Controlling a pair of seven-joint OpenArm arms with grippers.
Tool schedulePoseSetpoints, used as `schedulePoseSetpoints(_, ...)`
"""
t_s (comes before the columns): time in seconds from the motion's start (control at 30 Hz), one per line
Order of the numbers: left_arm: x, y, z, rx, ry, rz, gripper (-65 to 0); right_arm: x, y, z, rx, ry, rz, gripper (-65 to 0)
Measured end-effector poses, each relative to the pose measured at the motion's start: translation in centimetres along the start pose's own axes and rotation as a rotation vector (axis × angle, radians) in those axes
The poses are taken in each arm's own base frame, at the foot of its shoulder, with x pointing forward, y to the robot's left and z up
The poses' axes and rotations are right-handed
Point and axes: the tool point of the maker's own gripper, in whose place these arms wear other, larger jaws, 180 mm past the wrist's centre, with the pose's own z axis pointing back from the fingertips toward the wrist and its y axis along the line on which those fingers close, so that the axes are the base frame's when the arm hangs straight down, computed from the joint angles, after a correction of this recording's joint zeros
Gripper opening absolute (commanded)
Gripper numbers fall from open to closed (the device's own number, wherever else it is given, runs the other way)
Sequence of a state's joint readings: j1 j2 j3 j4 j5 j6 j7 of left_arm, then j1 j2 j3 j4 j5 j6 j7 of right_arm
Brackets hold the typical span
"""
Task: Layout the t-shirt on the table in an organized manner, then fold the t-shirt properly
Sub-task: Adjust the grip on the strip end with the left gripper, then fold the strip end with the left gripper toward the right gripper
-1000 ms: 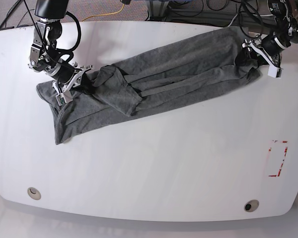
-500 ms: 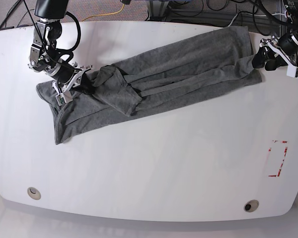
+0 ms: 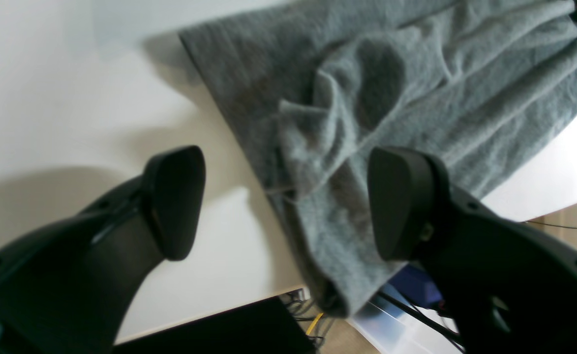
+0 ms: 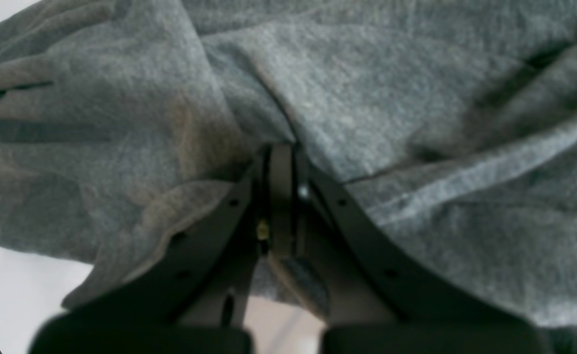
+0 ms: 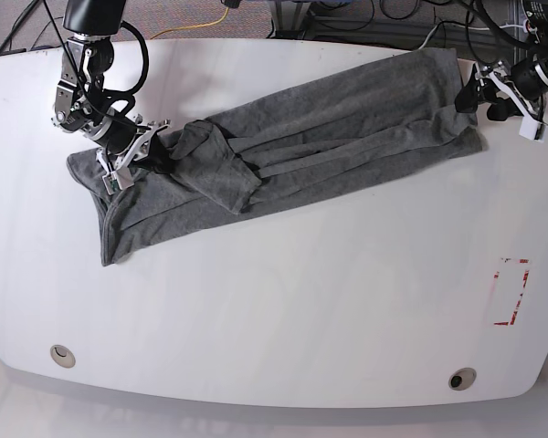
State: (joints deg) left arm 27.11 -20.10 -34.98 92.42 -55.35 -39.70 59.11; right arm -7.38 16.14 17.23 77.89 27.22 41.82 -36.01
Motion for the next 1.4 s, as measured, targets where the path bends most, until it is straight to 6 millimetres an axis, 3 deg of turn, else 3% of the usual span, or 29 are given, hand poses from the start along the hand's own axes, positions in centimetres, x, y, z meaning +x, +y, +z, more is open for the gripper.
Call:
schedulePoseSetpoints(0.17, -0.9, -1.5, -1.3, -0.05, 0.028, 0.003, -16.0, 0.0, 0.0, 0.0, 0.001, 0.0, 0.0, -64.5)
schedulePoseSetpoints(0.3, -1.8, -1.6, -2.4, -0.053, 0.048, 0.024, -16.1, 0.0, 0.0, 0.0, 0.001, 0.0, -0.001, -64.5)
schedulePoseSetpoints(0.7, -1.3, -2.1, -4.1, -0.067, -0.017, 0.064, -16.4, 0.0, 0.0, 0.0, 0.0, 0.0, 0.001, -64.5)
schedulePoseSetpoints(0.97, 0.0, -3.9, -6.0, -0.118, -0.013, 0.023, -17.4, 0.0, 0.0, 0.0, 0.0, 0.001, 0.001, -64.5)
schedulePoseSetpoints(1.2, 0.7, -4.6, -7.1, -0.124, -0.025, 0.019, -33.6, 0.0, 0.0, 0.0, 0.0, 0.001, 0.001, -64.5)
schedulePoseSetpoints(1.4, 0.9, -4.4, -7.8, -0.101, -0.005, 0.011, -43.9, 0.0, 0.0, 0.0, 0.0, 0.001, 0.001, -64.5)
